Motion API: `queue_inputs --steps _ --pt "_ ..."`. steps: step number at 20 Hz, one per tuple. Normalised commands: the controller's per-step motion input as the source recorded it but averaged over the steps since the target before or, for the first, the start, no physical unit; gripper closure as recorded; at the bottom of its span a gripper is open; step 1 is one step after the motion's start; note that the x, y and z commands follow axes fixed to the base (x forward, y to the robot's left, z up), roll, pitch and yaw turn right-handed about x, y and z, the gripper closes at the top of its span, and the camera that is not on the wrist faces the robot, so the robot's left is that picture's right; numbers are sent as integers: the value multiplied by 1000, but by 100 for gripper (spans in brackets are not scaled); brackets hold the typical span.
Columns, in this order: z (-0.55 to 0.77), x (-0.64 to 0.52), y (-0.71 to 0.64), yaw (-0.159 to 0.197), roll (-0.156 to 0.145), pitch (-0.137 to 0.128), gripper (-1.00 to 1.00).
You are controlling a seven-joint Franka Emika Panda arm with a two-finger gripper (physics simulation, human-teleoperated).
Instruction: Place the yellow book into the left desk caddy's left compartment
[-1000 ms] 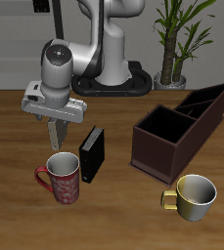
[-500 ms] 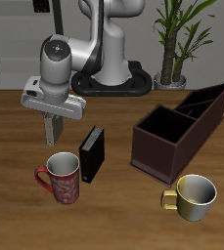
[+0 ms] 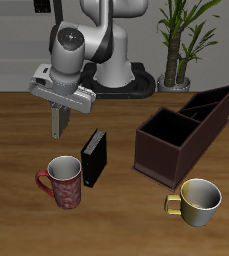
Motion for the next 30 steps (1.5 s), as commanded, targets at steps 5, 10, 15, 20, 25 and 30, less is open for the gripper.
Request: queue_inputs --steps 5,10,15,20,25,30 --pt "549 -204 530 -4 -14 -73 100" --pt "490 -267 651 -11 24 -30 100" --pt "173 -148 550 24 57 -3 100" --pt "123 -141 386 3 10 -21 100" --pt "87 -159 289 5 -39 1 100" --pt "66 -130 569 -27 16 -20 100"
